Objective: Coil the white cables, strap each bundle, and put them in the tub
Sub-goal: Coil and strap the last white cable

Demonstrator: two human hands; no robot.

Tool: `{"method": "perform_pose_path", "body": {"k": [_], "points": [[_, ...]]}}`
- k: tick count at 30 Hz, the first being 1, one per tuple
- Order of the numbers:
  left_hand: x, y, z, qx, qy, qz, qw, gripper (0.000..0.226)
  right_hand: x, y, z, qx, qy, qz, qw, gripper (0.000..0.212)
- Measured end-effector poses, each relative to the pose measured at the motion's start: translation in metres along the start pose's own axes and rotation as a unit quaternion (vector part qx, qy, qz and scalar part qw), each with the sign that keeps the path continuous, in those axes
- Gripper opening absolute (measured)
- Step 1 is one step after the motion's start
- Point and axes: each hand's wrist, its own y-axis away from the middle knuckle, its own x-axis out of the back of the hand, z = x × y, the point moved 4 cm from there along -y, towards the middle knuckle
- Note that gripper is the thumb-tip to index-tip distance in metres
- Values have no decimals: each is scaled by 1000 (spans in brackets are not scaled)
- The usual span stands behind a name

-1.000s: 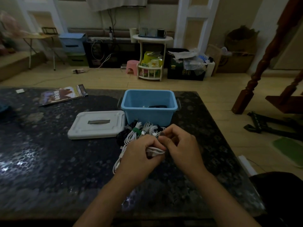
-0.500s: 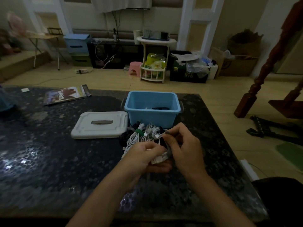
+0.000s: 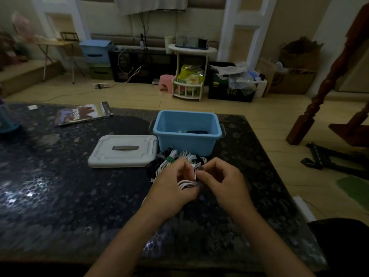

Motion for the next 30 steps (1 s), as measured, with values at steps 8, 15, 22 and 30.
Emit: {"method": "perform_pose_path", "body": {"k": [8, 15, 22, 30], "points": [[5, -3, -9, 46, 3, -2, 999, 32, 0, 3, -13, 20, -34, -20, 999, 11], [-4, 4, 12, -39, -65, 35, 996, 32, -2, -1, -1, -28, -44, -16, 998, 5], [-8, 8, 22, -177, -145, 77, 970, 27, -6, 0, 8, -144, -161, -77, 973, 13], [-13, 12, 24, -297, -264, 85, 914, 40, -13, 8, 12, -292, -260, -116, 913, 23]]}}
